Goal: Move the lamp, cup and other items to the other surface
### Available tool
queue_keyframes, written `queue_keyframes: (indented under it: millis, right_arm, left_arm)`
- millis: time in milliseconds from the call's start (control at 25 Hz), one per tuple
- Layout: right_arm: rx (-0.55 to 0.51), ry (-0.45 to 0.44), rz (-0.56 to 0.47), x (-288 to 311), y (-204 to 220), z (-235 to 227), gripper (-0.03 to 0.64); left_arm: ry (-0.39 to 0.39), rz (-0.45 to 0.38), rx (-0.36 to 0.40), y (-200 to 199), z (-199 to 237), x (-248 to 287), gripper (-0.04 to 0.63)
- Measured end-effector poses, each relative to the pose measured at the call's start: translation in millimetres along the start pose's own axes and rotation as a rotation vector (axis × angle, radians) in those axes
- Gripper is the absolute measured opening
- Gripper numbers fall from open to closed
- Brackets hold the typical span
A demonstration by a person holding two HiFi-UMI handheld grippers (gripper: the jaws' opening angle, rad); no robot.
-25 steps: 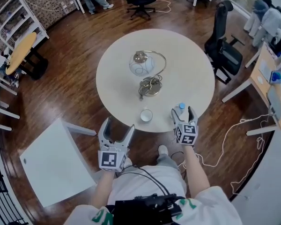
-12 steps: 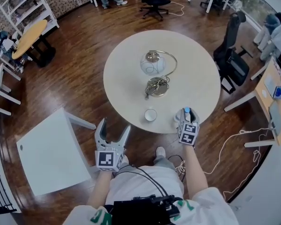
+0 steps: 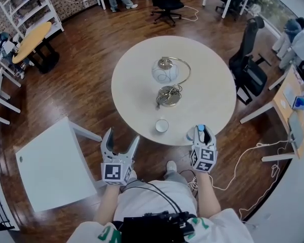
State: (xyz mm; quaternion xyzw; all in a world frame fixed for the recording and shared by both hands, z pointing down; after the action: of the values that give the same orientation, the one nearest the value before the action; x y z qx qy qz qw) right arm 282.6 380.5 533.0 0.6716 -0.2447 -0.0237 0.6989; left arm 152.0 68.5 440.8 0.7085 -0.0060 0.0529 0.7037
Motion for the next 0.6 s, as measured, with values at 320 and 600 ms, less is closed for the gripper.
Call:
queue_keyframes:
  millis: [320,600]
  right_arm:
    - [-0.168,-0.136,-0.135,-42,-50,64,0.155]
    - [-0.132,-0.302,-0.153,-35,-61,129,0.155]
  left_arm:
    - [0.001,-0.028,0.029,4,7,-4,0.407]
    - [-0.098,-0.042,0.026,14,41,-26,0.407]
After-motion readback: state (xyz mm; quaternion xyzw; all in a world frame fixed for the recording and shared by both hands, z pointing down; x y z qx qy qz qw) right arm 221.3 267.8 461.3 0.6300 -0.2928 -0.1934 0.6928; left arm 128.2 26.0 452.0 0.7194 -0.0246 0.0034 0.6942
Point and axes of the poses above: the fingertips, and each gripper's own axes: x forward along the fingers, z to its left, y out of its underside, the point moved 4 cm from there along -x, backward along the fingers
